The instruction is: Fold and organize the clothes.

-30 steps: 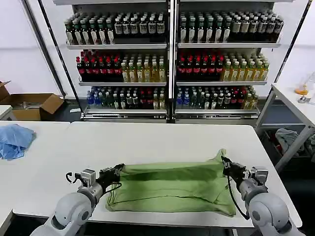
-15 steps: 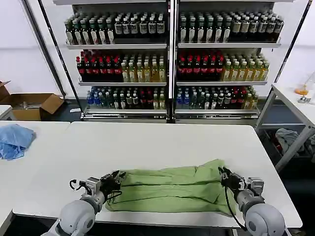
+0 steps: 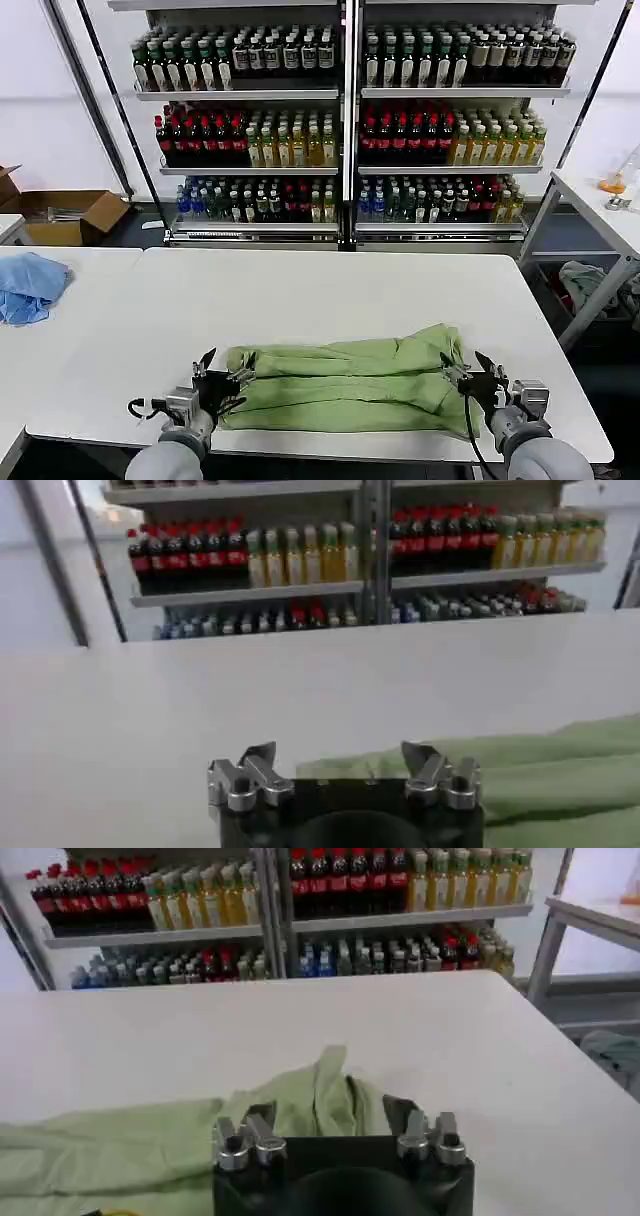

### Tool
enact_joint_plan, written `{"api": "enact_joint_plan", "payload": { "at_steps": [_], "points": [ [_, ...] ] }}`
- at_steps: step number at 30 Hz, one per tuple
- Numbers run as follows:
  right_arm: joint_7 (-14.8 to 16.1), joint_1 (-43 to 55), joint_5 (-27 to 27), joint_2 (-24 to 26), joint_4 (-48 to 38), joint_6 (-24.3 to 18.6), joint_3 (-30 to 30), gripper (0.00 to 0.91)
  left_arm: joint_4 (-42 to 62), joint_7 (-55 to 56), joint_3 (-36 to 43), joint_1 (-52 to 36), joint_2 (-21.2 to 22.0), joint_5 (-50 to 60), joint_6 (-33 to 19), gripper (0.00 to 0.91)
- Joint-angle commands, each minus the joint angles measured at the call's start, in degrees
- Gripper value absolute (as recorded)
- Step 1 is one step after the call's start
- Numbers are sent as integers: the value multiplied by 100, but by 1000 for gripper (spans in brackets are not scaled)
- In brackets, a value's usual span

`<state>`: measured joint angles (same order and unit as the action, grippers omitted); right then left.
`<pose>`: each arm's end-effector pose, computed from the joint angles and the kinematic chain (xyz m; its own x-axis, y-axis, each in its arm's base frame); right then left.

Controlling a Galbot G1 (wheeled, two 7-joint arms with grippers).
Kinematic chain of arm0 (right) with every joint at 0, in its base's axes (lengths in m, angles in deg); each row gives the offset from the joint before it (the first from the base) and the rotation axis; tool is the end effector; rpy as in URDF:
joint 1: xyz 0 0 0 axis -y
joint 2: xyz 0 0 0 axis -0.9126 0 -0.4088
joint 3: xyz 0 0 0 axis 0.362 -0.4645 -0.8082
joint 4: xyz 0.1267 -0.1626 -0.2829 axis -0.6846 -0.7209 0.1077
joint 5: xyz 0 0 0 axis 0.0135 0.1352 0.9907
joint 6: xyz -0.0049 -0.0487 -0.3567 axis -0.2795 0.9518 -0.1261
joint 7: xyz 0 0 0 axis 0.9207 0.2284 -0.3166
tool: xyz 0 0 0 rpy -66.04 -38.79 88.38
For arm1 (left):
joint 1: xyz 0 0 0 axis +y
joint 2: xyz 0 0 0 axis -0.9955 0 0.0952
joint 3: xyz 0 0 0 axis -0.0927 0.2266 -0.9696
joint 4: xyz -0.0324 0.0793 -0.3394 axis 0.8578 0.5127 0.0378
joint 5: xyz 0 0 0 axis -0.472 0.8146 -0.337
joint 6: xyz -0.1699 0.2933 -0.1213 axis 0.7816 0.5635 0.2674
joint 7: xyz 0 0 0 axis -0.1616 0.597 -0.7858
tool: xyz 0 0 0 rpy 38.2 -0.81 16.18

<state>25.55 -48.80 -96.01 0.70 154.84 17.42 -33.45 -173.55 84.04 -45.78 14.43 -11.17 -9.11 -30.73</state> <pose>0.2186 -0.0801 -0.2388 -0.8826 -0.0412 0.4684 -0.0218 0.9987 0.0467 0.2268 0.0132 -0.2917 -0.9094 0.0606 0.4114 0.0815 0.9961 0.0334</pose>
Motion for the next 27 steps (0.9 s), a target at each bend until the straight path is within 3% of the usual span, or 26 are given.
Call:
{"api": "enact_joint_plan", "payload": {
  "at_steps": [1,16,18,19,22,25,27],
  "points": [
    [13,-300,102,-48,207,-2,143,907,-6,477,-5,615,992,778,-340,907],
    [21,-350,89,-7,245,-4,211,907,520,629,90,400,1252,1217,-316,877],
    [22,-360,89,-11,250,-5,212,907,566,633,100,371,1273,1212,-334,725],
    [21,-362,88,-11,252,-6,211,907,584,636,107,361,1284,1213,-348,494],
    [19,-358,89,-13,250,-7,211,907,669,638,123,355,1317,1217,-397,161],
    [17,-347,85,-6,245,-7,219,907,703,637,130,369,1336,1225,-453,60],
    [14,-338,74,3,241,-9,222,907,697,634,134,382,1337,1217,-482,50]
  ]
}}
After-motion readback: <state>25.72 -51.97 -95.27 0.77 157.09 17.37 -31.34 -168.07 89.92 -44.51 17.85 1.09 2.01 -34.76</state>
